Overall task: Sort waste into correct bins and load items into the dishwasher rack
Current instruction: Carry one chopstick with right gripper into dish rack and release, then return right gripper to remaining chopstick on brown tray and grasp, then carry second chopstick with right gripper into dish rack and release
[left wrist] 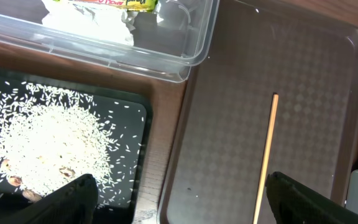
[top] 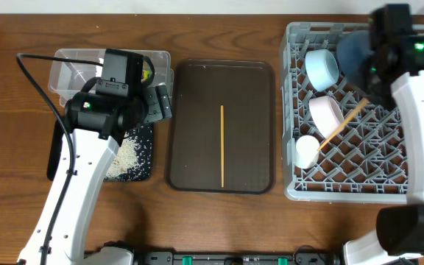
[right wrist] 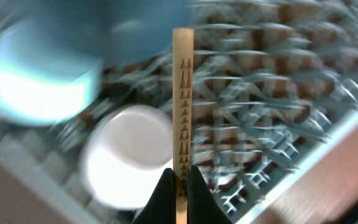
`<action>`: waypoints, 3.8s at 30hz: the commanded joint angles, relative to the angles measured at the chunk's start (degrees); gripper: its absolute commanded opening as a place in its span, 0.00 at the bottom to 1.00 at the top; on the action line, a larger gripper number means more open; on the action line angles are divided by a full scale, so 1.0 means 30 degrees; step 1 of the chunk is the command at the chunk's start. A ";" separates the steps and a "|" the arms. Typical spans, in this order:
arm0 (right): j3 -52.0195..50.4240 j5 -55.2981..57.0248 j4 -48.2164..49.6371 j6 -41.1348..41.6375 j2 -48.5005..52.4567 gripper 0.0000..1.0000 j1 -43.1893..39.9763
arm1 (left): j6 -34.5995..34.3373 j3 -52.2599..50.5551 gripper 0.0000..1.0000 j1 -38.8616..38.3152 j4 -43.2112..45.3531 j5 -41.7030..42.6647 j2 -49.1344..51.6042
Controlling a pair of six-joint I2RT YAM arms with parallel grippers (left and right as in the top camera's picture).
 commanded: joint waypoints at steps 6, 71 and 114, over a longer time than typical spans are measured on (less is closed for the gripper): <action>-0.4095 0.1880 0.1566 0.6091 0.0262 0.01 -0.3650 | 0.0248 0.0102 0.89 0.0066 0.0000 -0.0313 0.0095; -0.3373 -0.3891 1.0251 -0.3351 0.7461 0.30 1.3107 | 0.0248 0.0102 0.89 0.0066 0.0000 -0.0313 0.0095; -0.0015 -0.4473 0.4940 -0.2237 -0.0583 0.01 0.4233 | 0.0248 0.0102 0.89 0.0066 0.0000 -0.0306 0.0087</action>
